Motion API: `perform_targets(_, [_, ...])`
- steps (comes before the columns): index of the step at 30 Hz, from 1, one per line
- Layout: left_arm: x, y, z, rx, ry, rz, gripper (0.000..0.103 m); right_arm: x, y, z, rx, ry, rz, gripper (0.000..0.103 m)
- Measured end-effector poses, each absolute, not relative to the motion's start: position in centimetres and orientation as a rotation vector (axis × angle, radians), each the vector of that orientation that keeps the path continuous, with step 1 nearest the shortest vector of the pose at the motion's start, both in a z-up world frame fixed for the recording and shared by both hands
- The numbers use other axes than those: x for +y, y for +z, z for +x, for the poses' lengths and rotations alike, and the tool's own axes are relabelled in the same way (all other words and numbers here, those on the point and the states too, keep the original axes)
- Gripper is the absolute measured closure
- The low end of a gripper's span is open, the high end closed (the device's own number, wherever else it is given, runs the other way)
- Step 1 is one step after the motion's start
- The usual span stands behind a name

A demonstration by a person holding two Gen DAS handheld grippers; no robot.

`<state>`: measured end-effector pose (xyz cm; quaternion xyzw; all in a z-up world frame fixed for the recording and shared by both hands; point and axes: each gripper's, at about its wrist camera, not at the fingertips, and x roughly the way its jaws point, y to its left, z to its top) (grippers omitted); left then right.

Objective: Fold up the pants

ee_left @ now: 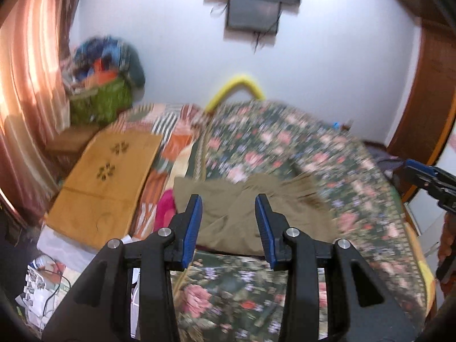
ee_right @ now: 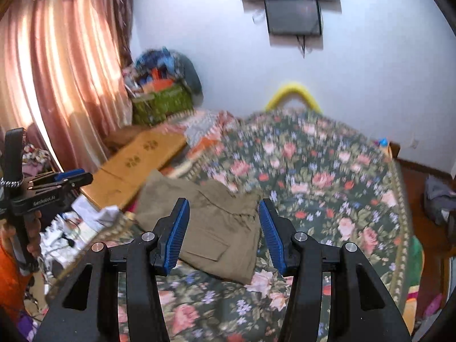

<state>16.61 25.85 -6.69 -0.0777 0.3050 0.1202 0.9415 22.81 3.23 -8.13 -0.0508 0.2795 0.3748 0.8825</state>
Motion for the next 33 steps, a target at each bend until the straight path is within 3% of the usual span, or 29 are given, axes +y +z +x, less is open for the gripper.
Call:
perform_targets(9, [18.3, 0.6, 6.4, 0.394, 0.187, -0.153, 0.058, -0.4, -2.1, 12.5, 0.355, 0.847, -0.054, 0.056])
perform_targets(13, [15.6, 1.8, 2.8, 0.32, 0.213, -0.129, 0.043, -1.9, -1.2, 9.1, 0.276, 0.857, -0.04, 0.043])
perform_targets(16, [13.7, 2.2, 0.4, 0.278, 0.209, -0.112, 0.036, -2.6, -0.9, 6.5, 0.227, 0.859, -0.047, 0.04])
perform_targets(19, [12.3, 2.2, -1.4, 0.249, 0.209, -0.102, 0.025, -3.0, -1.2, 5.1, 0.207, 0.853, -0.033, 0.024])
perform_targets(25, [10.7, 2.1, -3.6, 0.211, 0.217, -0.095, 0.005, -3.3, -1.8, 3.6, 0.178, 0.809, -0.024, 0.011])
perform_targets(33, [10.2, 1.7, -4.5, 0.207, 0.244, -0.082, 0.0, -4.0, -1.8, 2.8, 0.148, 0.764, 0.003, 0.001])
